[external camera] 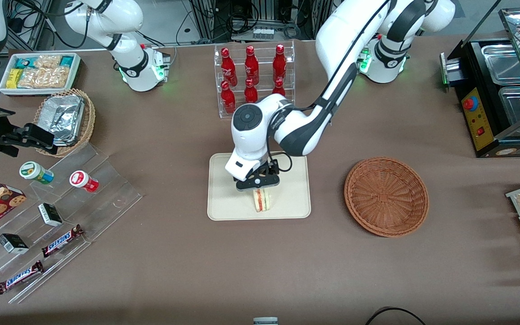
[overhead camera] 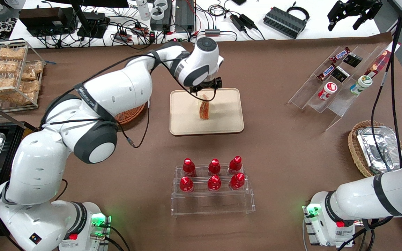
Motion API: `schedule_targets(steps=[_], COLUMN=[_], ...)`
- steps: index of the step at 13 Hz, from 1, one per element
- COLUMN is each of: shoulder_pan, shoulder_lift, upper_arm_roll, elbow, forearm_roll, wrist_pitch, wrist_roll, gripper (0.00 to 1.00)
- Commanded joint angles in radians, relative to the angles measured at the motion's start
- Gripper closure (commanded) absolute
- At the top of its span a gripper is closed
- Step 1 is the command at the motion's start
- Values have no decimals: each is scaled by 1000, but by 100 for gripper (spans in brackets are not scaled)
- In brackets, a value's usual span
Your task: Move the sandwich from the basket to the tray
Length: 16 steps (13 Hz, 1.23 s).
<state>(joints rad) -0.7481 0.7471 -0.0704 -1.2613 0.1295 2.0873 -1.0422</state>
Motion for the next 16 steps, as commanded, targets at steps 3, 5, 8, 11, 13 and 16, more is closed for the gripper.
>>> schedule_targets(steps=[3, 5, 8, 11, 13, 16], shoulder_pan=[160, 266, 399, 519, 597, 699], shoulder_lift=[-243, -339, -445, -572, -653, -750], upper_arm_roll=[3, 3, 4, 6, 6, 6], elbow=[-30, -33, -87, -206, -277, -381], forearm_roll=[-105, -128, -134, -134, -134, -133], wrist_pitch=[-227, -396, -532, -543, -550, -566], wrist_roll=[25, 112, 278, 442, 554, 723], gripper=[1, 1, 1, 1, 1, 1])
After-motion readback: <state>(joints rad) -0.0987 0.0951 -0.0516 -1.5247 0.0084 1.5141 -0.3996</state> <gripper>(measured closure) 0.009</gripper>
